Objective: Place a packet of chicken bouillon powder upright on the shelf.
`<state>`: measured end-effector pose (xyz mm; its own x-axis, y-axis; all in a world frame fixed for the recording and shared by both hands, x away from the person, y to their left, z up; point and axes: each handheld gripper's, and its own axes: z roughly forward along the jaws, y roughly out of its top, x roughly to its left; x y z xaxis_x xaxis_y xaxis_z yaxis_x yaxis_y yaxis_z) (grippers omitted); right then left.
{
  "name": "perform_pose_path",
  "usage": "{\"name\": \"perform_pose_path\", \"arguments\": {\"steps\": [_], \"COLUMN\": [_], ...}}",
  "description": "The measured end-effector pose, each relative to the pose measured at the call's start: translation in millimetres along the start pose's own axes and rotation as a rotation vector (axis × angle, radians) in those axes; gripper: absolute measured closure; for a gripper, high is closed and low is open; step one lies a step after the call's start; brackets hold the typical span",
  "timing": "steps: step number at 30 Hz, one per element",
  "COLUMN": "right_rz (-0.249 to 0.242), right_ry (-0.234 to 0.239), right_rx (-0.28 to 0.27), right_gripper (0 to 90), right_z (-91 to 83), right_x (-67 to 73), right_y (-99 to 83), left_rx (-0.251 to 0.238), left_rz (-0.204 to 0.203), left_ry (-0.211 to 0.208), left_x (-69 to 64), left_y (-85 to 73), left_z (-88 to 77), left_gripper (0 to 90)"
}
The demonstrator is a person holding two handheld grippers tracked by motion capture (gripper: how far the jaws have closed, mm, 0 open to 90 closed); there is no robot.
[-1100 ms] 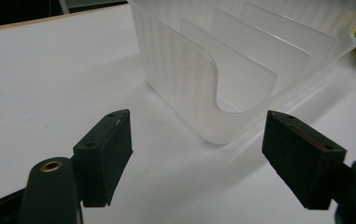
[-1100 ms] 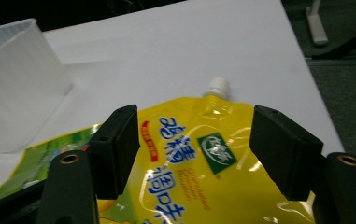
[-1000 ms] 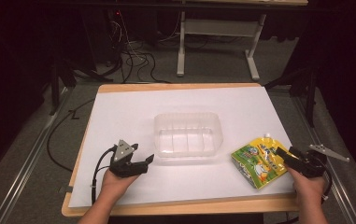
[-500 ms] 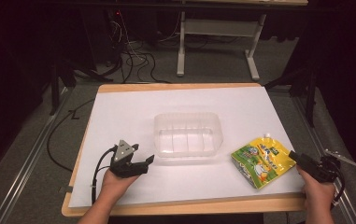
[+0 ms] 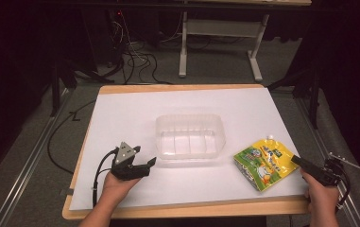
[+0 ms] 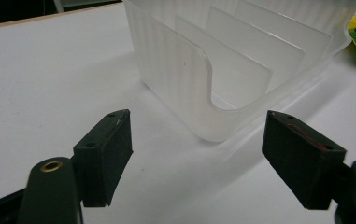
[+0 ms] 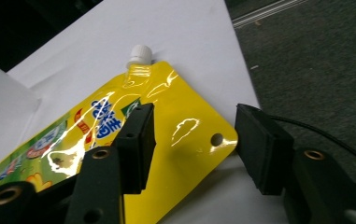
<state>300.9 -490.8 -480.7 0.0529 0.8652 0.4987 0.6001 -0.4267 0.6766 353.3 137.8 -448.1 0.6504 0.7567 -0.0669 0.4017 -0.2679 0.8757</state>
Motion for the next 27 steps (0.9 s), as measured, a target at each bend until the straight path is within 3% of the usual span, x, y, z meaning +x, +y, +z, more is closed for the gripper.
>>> {"name": "perform_pose_path", "arguments": {"steps": [6,9,10,13,15,20,25,27], "right_rz": [0.016,0.026,0.008,-0.057,-0.057,-0.037,-0.039,-0.017], "right_ry": [0.046,0.12,0.141,0.129,0.087,0.04,0.064,0.072], "right_rx": [-0.031,-0.061,-0.06,-0.05,-0.023,0.054,0.094,0.098], "right_gripper": [54.4,55.5,55.3,54.1,53.2,52.9,57.3,60.3], "right_z": [-3.4,-8.0,-9.0,-8.3,-3.5,8.9,17.1,18.1], "right_x": [3.5,9.4,14.6,30.9,31.5,25.3,28.1,28.5], "right_y": [0.6,3.0,4.4,5.0,2.0,-5.1,-5.5,-5.2], "left_rx": [-0.007,-0.011,-0.015,-0.015,-0.015,-0.02,-0.02,-0.021], "left_rz": [-0.006,-0.002,-0.003,-0.003,0.003,0.008,0.011,0.015], "left_ry": [-0.003,-0.009,-0.011,-0.018,-0.019,-0.026,-0.027,-0.028], "left_x": [0.3,-0.3,-0.5,-1.4,-2.3,-4.1,-4.8,-4.7], "left_y": [0.5,1.7,2.2,3.9,4.7,6.1,6.1,6.1], "left_z": [-1.4,-1.4,-0.9,1.4,2.7,4.9,3.7,2.7], "left_gripper": [25.0,25.0,24.9,25.0,25.0,24.9,25.0,25.0]}}
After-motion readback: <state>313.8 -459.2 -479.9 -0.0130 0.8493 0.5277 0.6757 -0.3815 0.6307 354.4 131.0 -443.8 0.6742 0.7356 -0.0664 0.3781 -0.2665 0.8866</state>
